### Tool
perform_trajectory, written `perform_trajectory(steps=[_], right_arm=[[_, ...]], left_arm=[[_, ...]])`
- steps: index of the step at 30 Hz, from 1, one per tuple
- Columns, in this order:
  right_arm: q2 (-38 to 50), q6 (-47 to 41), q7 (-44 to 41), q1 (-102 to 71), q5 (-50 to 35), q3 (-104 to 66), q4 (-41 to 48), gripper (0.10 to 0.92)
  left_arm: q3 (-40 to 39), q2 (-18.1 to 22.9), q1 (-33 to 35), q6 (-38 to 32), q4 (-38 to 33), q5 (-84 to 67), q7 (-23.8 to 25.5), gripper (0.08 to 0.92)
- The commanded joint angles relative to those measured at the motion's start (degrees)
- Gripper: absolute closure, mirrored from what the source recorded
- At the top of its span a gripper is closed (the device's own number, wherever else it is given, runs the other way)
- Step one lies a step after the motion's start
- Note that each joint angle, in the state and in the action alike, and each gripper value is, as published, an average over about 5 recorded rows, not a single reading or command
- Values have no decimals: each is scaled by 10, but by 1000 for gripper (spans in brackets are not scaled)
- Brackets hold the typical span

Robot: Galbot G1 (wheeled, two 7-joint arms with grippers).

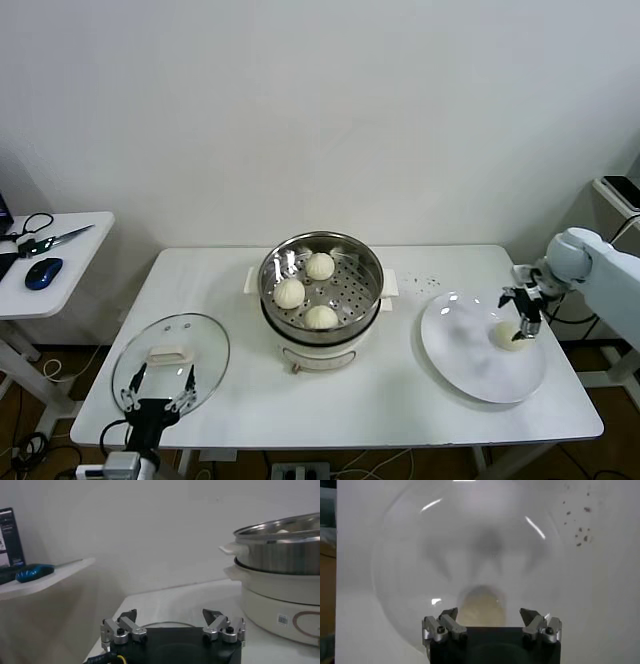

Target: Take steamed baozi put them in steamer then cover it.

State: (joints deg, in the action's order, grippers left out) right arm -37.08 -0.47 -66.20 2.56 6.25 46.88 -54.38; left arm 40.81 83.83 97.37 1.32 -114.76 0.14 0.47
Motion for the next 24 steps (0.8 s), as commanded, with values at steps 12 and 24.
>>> perform_trajectory(steps=[12,24], right_arm=[[-59,39,2,-56,63,-69,121,203],[-74,45,-1,-53,72,-67,126,203]], left_arm=[[0,3,-1,-1,9,9,-1,177],[-1,4,1,2,6,16,2,177]])
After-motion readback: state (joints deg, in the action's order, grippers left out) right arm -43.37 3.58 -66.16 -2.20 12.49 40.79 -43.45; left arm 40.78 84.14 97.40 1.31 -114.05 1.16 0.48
